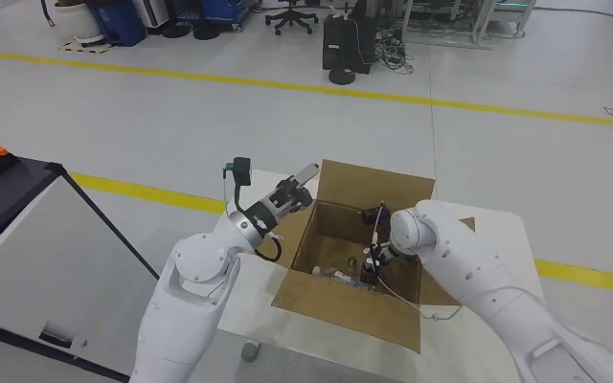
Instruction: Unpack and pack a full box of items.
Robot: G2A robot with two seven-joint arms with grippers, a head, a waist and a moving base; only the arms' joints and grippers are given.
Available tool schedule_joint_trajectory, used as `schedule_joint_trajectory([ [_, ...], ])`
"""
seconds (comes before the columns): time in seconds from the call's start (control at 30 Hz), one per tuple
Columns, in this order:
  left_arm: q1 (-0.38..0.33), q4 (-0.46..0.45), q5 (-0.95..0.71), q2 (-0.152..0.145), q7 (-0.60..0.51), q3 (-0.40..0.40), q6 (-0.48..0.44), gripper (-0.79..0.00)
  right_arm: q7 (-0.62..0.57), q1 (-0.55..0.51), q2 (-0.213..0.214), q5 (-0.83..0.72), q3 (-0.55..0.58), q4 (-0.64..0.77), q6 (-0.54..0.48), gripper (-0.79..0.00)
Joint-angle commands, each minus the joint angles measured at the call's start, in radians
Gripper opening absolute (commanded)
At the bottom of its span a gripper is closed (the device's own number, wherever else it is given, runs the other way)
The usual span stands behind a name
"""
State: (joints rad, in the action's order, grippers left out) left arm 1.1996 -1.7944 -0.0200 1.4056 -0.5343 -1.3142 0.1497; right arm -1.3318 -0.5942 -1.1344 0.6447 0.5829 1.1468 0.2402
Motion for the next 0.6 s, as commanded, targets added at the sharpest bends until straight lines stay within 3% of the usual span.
schedule_joint_trajectory([
  [0.0, 0.000, 0.000, 0.000, 0.000, 0.000, 0.000, 0.000, 0.000, 0.002, 0.001, -0.004, 0.004, -0.001, -0.007, 0.001, 0.000],
  [0.57, 0.000, 0.000, 0.000, 0.000, 0.000, 0.000, 0.000, 0.000, 0.013, 0.014, -0.042, 0.031, -0.009, -0.090, -0.004, -0.009],
])
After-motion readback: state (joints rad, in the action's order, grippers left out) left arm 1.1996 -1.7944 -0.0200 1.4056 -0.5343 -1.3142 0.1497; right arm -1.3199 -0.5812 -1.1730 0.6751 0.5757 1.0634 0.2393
